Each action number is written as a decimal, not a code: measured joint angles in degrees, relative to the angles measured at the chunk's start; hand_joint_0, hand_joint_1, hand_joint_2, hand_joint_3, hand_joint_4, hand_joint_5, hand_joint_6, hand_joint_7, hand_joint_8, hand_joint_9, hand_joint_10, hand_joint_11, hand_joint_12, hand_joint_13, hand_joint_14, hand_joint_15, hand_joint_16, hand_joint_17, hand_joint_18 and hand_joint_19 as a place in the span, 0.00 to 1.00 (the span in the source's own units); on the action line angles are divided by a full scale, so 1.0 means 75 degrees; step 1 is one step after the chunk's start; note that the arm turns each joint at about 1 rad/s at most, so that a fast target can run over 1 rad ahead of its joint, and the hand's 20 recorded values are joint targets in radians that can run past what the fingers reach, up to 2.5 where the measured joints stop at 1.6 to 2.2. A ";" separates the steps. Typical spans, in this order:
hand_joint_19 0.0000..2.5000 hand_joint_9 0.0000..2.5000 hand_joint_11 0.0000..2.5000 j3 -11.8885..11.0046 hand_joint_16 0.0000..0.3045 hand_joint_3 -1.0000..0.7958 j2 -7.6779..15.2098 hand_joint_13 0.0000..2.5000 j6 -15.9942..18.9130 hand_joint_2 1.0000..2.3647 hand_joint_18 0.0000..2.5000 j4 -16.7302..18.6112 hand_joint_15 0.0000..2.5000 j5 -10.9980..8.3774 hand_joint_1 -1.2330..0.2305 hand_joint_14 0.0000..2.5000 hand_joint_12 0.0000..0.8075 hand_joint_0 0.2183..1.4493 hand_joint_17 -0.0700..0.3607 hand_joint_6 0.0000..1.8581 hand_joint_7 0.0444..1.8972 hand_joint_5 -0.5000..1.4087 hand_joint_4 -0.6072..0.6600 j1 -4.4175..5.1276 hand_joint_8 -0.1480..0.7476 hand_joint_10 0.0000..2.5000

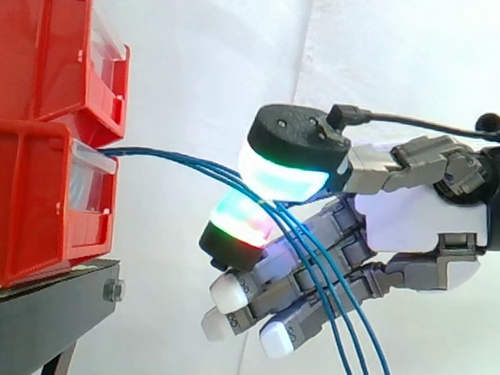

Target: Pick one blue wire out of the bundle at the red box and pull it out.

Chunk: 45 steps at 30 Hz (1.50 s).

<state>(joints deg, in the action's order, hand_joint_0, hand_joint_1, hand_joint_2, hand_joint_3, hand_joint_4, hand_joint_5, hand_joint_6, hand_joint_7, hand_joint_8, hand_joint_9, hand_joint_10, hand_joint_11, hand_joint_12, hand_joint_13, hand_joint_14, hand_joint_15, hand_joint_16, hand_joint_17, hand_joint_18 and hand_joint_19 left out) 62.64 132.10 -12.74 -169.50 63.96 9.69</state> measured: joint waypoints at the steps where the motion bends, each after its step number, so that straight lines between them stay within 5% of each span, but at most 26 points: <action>1: 0.17 0.30 0.21 -0.0002 0.20 0.28 0.0000 0.19 0.0001 0.00 0.26 0.0001 0.06 0.0001 0.38 0.00 0.56 0.25 0.49 0.46 0.54 0.16 0.68 0.0000 0.57 0.01; 8: 0.18 0.30 0.20 -0.0005 0.19 0.35 0.0000 0.18 0.0081 0.01 0.25 -0.0001 0.06 -0.0017 0.38 0.00 0.55 0.33 0.47 0.46 0.55 0.16 0.67 -0.0001 0.57 0.01; 18: 0.18 0.30 0.21 -0.0008 0.19 0.31 0.0000 0.18 0.0196 0.00 0.25 -0.0005 0.06 -0.0032 0.32 0.00 0.55 0.33 0.47 0.47 0.54 0.15 0.68 0.0002 0.57 0.01; 45: 0.18 0.32 0.21 -0.0016 0.19 0.43 0.0000 0.19 0.0199 0.01 0.25 -0.0005 0.06 -0.0044 0.33 0.00 0.54 0.34 0.47 0.46 0.57 0.16 0.60 0.0005 0.57 0.01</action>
<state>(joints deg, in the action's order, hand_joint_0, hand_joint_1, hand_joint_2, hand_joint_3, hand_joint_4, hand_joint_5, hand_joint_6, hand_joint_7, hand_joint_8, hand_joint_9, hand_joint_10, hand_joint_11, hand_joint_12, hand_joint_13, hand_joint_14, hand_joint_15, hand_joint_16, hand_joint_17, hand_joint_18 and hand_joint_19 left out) 62.52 132.10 -11.25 -169.54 63.63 9.73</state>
